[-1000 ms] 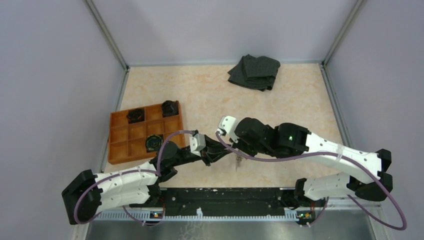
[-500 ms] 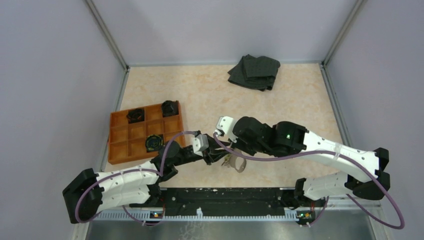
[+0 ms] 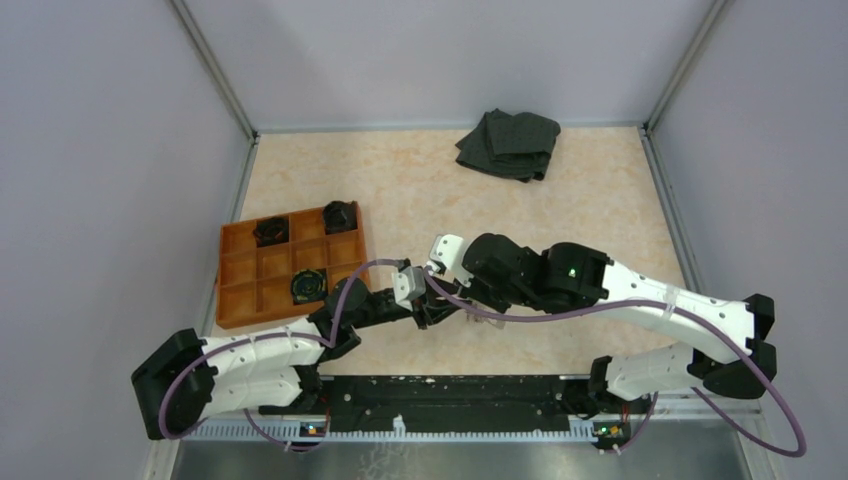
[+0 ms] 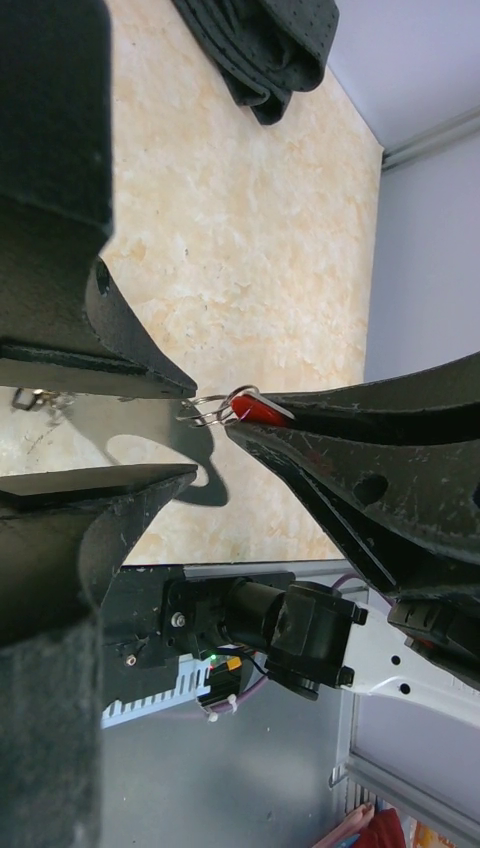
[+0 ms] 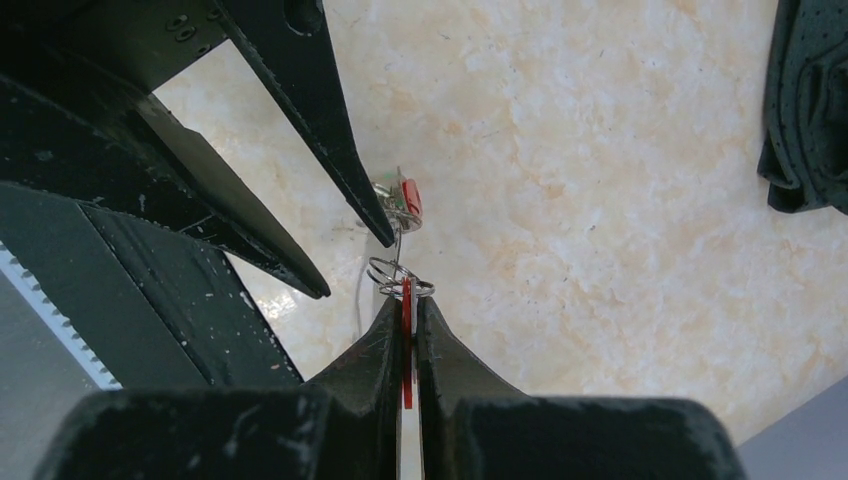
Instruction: Remove the keys from the keyring
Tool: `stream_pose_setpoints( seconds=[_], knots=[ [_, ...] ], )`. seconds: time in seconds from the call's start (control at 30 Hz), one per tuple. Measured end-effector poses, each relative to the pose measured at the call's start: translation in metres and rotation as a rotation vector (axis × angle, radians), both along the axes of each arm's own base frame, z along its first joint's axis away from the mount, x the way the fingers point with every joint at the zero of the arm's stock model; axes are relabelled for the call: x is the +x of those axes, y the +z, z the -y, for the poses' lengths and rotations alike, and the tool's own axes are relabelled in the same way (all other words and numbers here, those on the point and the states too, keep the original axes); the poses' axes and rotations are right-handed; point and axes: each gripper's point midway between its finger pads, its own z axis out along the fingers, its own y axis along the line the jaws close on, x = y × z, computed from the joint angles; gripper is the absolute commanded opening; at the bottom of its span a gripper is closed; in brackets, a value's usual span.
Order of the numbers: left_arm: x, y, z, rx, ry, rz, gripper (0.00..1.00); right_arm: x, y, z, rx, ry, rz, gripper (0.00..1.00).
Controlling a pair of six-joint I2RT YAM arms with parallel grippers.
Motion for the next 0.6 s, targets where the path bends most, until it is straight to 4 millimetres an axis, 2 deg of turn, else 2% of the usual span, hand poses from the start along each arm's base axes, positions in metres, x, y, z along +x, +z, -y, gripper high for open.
stream_pose_setpoints(
  seconds=[0.33, 0.6],
  knots=[
    [0.0007, -0.0003, 0.0016, 0.002, -0.002, -0.003, 0.34, -0.0002, 0.0024, -0.0064, 0.016, 0.006, -0.004, 0.0],
    [0.0006, 0.0002, 0.0016, 0.0, -0.002, -0.005, 0.13, -0.0032, 0.004, -0.0097, 0.028, 0.015, -0.012, 0.0]
  ],
)
